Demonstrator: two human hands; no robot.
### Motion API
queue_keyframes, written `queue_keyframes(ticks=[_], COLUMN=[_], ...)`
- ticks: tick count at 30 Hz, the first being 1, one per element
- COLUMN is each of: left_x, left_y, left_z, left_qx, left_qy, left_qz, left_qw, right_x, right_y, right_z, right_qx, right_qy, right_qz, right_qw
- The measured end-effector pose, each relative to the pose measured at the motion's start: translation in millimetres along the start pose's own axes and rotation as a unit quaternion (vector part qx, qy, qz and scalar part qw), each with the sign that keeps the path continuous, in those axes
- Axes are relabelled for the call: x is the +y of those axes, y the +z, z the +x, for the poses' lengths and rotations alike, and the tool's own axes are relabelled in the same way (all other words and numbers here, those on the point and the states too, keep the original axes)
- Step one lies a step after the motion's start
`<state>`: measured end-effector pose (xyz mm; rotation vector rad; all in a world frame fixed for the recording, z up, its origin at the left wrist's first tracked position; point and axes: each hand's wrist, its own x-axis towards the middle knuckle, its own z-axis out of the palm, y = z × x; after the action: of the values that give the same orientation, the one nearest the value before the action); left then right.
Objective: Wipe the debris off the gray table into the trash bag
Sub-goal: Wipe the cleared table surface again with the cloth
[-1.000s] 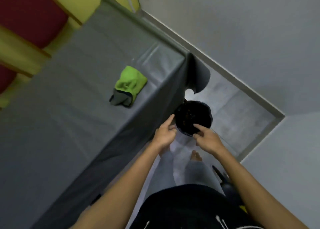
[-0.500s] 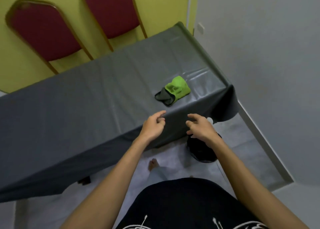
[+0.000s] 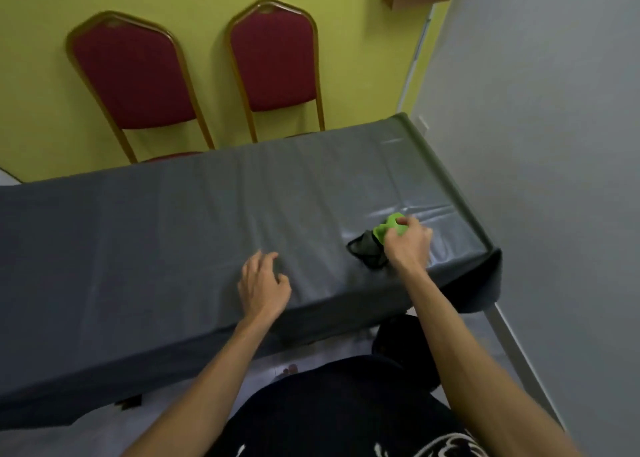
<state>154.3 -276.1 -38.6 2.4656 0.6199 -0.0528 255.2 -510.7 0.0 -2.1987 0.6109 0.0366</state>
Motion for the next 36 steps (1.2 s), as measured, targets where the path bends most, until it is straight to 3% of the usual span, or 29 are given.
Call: queue_keyframes(ticks=[4,8,11,14,18,23,26,30,33,36], left_x=[-33,-40,-24,-4,8,-11,-13,5,24,37], left_y=[12,19,25,33,44,41,40,48,59,68], left_z=[-9,-15,-9,-1,11,15,16,13,11,10], left_qx=[-0.047,-0.052,-0.035,-0.028,-0.047,-0.022,-0.017,0.004,0.03,0.058], left_qy=[0.057,0.071,0.072,0.088,0.064,0.117,0.135,0.08,0.015,-0.023], left_qz=[0.114,0.146,0.148,0.132,0.118,0.158,0.165,0.135,0.082,0.05], left_qw=[0.991,0.985,0.986,0.987,0.99,0.98,0.977,0.988,0.996,0.997], right_x=[2,0,-14,-13,1,25,42,32,3,-14], right_y=[21,43,70,98,91,32,-15,-26,13,61], right_z=[8,-5,-28,-62,-41,47,108,138,107,44], right_qx=[-0.044,-0.013,-0.069,-0.133,-0.121,-0.054,0.009,0.049,-0.024,-0.19], right_qy=[0.001,-0.023,-0.114,-0.256,-0.358,-0.333,-0.225,-0.118,-0.149,-0.226], right_qz=[-0.113,-0.165,-0.214,-0.246,-0.28,-0.316,-0.328,-0.286,-0.25,-0.195], right_qw=[0.993,0.986,0.968,0.925,0.883,0.887,0.918,0.95,0.956,0.935])
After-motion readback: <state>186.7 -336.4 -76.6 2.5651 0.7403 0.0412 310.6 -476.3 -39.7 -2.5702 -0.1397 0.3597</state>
